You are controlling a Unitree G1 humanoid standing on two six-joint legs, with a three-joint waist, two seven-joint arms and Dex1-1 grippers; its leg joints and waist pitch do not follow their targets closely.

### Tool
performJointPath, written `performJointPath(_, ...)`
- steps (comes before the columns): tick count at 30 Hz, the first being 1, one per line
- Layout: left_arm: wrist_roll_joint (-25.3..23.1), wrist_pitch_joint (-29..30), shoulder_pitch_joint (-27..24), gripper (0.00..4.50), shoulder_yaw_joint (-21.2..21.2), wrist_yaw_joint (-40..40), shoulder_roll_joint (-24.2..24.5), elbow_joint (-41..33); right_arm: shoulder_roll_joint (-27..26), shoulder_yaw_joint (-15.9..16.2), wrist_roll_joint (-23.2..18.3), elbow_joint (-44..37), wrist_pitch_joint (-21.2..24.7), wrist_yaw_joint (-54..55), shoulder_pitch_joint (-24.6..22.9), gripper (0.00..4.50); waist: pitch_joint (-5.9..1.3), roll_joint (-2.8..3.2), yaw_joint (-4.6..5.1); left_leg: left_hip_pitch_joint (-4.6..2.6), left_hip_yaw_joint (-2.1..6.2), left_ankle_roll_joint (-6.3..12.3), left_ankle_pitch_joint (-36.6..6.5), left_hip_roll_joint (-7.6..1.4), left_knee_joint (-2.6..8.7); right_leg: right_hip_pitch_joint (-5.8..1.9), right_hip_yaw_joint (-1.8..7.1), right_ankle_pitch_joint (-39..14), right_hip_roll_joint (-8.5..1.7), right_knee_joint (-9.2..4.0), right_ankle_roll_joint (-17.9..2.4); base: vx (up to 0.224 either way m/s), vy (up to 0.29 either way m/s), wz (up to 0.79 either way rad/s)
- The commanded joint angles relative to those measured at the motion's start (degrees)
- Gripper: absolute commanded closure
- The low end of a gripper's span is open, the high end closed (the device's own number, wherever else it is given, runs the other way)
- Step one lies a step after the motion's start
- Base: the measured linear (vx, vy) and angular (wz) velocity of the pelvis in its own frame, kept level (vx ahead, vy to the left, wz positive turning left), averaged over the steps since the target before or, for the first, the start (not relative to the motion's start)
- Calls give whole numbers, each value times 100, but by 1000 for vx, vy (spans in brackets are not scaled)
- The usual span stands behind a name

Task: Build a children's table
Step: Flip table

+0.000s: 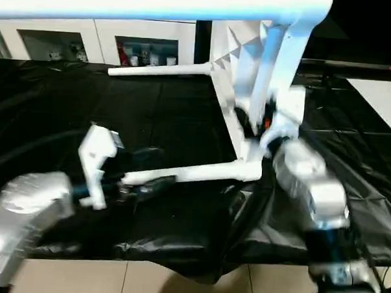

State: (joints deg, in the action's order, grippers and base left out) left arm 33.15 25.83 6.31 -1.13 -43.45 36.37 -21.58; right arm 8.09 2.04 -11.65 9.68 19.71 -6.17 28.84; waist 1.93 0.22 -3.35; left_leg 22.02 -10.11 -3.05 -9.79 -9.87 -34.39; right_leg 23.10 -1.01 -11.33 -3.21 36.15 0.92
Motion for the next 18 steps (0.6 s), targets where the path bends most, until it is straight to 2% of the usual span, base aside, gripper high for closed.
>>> performJointPath(1,-153,-121,-32,92,-139,71,-105,14,-22,-59,3,228,-381,-117,-68,69,-261,72,1,-131,105,-530,-2003,-207,469,-155,203,-1495,-314,-469,-699,0,0,0)
performJointPath(3,-216,-169,-55,92,-205,78,-165,34,-48,-77,17,398,-589,-188,-97,69,-261,70,-2,-137,104,-503,-2010,-209,465,-145,207,-1533,-316,-479,-699,0,0,0)
performJointPath(4,-367,-280,-91,92,-294,69,-242,96,-86,-99,60,661,-886,-270,-113,69,-266,66,2,-122,102,-461,-1958,-211,464,-150,208,-1461,-311,-472,-723,0,0,0)
performJointPath(6,-479,-360,-117,92,-360,60,-253,149,-104,-96,70,811,-1050,-349,-112,69,-271,77,0,-129,101,-439,-1941,-215,456,-145,206,-1416,-312,-473,-753,0,0,0)
performJointPath(8,-727,-529,-242,92,-491,34,-213,287,-102,3,231,1234,-1406,-426,-81,69,-265,80,-1,-117,105,-416,-1960,-217,462,-147,201,-1401,-317,-474,-798,0,0,0)
performJointPath(13,-701,-564,-362,92,-404,36,-260,315,-205,-4,293,1854,-1853,-496,96,69,-261,82,2,-138,106,-390,-2124,-223,465,-132,197,-1526,-321,-478,-882,0,0,0)
performJointPath(18,-787,-639,-422,92,-384,1,-269,340,-307,-37,358,2413,-2205,-489,302,69,-255,79,13,-124,110,-347,-2111,-222,467,-143,196,-1552,-327,-474,-914,0,0,0)
